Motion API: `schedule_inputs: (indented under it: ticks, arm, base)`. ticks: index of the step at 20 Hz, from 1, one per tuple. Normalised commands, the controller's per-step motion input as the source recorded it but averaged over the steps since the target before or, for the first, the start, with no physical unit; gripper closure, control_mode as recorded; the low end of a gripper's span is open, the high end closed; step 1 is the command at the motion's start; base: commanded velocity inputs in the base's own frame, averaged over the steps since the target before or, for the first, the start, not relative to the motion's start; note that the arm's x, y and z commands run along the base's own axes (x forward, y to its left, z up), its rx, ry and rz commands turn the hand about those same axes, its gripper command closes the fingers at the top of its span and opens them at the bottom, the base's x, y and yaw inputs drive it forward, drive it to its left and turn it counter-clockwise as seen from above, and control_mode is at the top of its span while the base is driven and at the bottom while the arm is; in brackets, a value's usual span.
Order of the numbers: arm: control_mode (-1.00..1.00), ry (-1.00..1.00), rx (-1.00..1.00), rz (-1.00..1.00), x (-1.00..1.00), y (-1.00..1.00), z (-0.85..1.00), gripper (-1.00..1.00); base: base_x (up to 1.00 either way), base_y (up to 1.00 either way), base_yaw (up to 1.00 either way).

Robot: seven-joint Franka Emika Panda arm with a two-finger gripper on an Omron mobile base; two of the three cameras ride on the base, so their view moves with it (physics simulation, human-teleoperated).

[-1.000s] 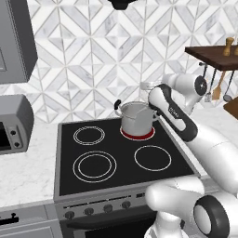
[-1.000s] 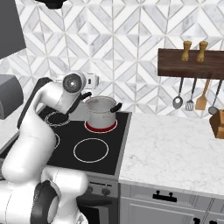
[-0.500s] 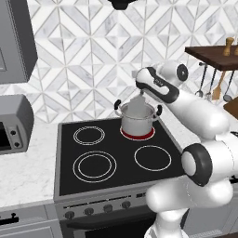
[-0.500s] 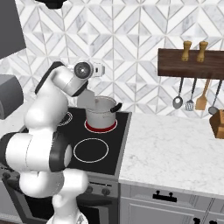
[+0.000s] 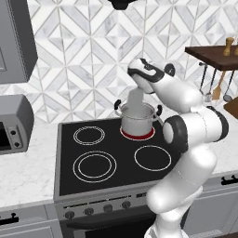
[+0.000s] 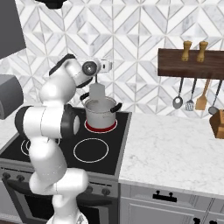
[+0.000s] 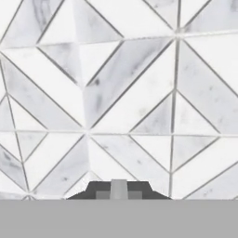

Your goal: Put the avocado and bell pepper in the pot. Retrieve the spatula and lightly stir the vegetables in the pot.

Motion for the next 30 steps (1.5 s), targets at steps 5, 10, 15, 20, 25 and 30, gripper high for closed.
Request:
schedule_inputs:
  ticks: [5, 10, 15, 20, 25, 30]
  arm:
    - [-1.0, 0.0, -0.03, -0.08, 0.79, -0.16, -0.29, 1.0]
    - [-1.0, 0.05, 0.0, -0.05, 0.67, -0.02, -0.29, 1.0]
    - [-1.0, 0.02, 0.0, -0.05, 0.39, -0.01, -0.29, 1.0]
    - [-1.0, -0.04, -0.02, -0.03, -0.24, -0.01, -0.27, 1.0]
    - [-1.0, -0.07, -0.03, -0.03, -0.51, -0.07, -0.3, 1.0]
    - [-1.0, 0.0, 0.0, -0.03, -0.09, -0.09, -0.36, 1.0]
  base:
    - [0.0, 0.0, 0.0]
    - [0.0, 0.0, 0.0]
    - [0.0, 0.0, 0.0]
    - [0.0, 0.0, 0.0]
    - [0.0, 0.0, 0.0]
    - [0.0, 0.0, 0.0]
